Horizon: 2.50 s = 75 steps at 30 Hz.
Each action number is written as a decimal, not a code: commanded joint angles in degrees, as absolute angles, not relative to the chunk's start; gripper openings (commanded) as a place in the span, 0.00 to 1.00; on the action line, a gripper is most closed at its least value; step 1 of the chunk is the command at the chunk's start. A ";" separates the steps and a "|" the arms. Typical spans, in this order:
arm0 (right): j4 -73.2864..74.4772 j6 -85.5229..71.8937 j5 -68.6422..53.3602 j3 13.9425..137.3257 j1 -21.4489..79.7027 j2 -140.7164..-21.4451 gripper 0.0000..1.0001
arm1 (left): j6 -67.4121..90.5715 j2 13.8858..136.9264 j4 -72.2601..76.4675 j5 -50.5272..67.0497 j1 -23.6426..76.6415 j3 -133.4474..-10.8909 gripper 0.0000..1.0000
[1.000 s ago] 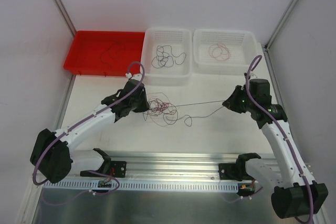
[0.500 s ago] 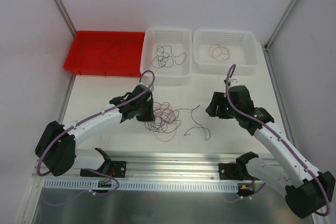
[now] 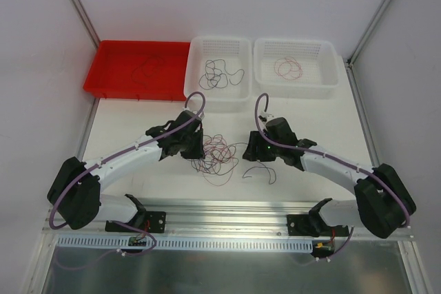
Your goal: Untangle the cables
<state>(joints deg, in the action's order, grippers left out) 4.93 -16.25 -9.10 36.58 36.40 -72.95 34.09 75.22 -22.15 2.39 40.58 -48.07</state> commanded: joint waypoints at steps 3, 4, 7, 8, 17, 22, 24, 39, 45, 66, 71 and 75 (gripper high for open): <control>-5.97 -14.68 -15.28 38.05 38.75 -79.97 0.56 | 34.89 73.83 -22.32 1.14 41.31 -49.31 0.00; -7.11 -14.42 -15.81 38.32 39.02 -80.85 0.56 | 34.81 73.92 -22.24 0.79 41.22 -49.39 0.00; -8.17 -14.15 -16.87 39.02 40.16 -84.63 0.56 | 34.54 73.65 -22.32 0.53 41.22 -49.31 0.00; -8.70 -13.80 -17.22 39.20 40.34 -85.25 0.56 | 34.37 73.48 -22.32 0.44 41.31 -49.31 0.00; -10.20 -13.54 -17.58 40.78 40.78 -90.09 0.45 | 33.75 73.21 -22.24 0.26 41.22 -49.13 0.00; -7.48 -13.10 -15.82 39.90 40.78 -86.33 0.13 | 33.14 72.34 -22.85 -3.16 40.61 -48.34 0.00; -4.85 -12.48 -14.25 39.82 40.78 -83.69 0.02 | 33.13 71.55 -23.20 -3.95 39.21 -47.46 0.00; 19.95 -6.50 -5.62 45.35 39.90 -60.91 0.01 | 32.34 67.06 -25.75 -8.35 34.37 -43.86 0.00; 20.40 -9.04 -8.43 45.44 40.34 -64.33 0.01 | 33.49 67.67 -25.58 -5.63 34.37 -43.86 0.00; 11.51 -15.65 -3.96 42.10 43.24 -74.18 0.37 | 33.31 68.20 -24.35 -0.88 34.72 -42.36 0.00; 10.21 -13.80 -3.51 41.93 41.14 -71.37 0.38 | 32.96 67.41 -24.35 -0.88 34.72 -41.93 0.00; 6.78 -11.96 -6.23 40.43 40.34 -67.07 0.45 | 32.78 67.15 -24.43 -1.41 34.63 -41.75 0.00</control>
<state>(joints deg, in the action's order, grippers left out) 11.33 -14.26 -5.08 41.10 40.82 -71.29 33.65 68.73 -23.51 -1.54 35.14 -42.22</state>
